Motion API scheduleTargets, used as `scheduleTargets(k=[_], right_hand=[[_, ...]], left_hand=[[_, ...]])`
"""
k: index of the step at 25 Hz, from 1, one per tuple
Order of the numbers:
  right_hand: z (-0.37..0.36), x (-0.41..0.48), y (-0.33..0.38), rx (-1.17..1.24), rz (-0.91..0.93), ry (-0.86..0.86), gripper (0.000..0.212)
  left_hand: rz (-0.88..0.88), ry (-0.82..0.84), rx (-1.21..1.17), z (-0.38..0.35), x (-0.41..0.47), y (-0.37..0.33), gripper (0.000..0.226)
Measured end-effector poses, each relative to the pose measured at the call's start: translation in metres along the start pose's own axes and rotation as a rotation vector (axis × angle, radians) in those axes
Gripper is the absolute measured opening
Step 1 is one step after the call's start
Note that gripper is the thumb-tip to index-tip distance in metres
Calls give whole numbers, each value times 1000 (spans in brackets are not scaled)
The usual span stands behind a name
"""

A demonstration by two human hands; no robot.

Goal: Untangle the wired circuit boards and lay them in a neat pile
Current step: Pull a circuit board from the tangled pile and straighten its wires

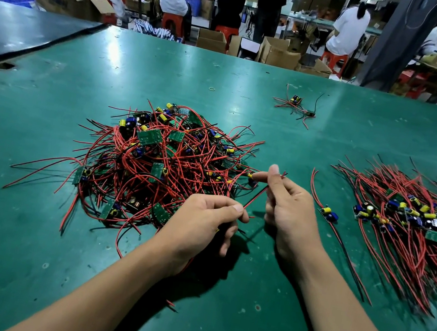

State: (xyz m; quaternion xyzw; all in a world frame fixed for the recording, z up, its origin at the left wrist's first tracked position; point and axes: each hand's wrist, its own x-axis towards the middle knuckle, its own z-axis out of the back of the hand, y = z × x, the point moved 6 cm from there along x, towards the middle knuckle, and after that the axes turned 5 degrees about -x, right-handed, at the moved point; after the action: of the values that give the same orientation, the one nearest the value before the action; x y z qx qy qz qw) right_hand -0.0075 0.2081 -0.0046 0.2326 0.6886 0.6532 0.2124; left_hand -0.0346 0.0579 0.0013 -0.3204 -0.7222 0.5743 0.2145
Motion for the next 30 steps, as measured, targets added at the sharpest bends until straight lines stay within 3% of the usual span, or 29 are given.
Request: scheduleTargets(k=[6,11,15,19,23,27,30], right_hand=[[-16,-5,0,470,-293,128,56],[-15,-10,9,671,-400,256,39],[-13,-8,8,525,-344,295,38],[-12,-4,4,358,-276,326,57],[-16,-11,-2,35,-106,306,14],[-33,-29,-1,-128,7,547,22],[-33,-30,2,-163,-8,579,16]], left_hand=[[1,1,8,1,-1,0,24],[6,21,27,-1,-3,0,25],[7,-19,51,1,-5,-1,22],[-12,-95,-128,3,-6,-8,20],[-81,-81,-417,2,-4,-25,9],[-96,-132,-411,7,-4,-29,5],[-75,-173,-424,10,-5,-28,6]])
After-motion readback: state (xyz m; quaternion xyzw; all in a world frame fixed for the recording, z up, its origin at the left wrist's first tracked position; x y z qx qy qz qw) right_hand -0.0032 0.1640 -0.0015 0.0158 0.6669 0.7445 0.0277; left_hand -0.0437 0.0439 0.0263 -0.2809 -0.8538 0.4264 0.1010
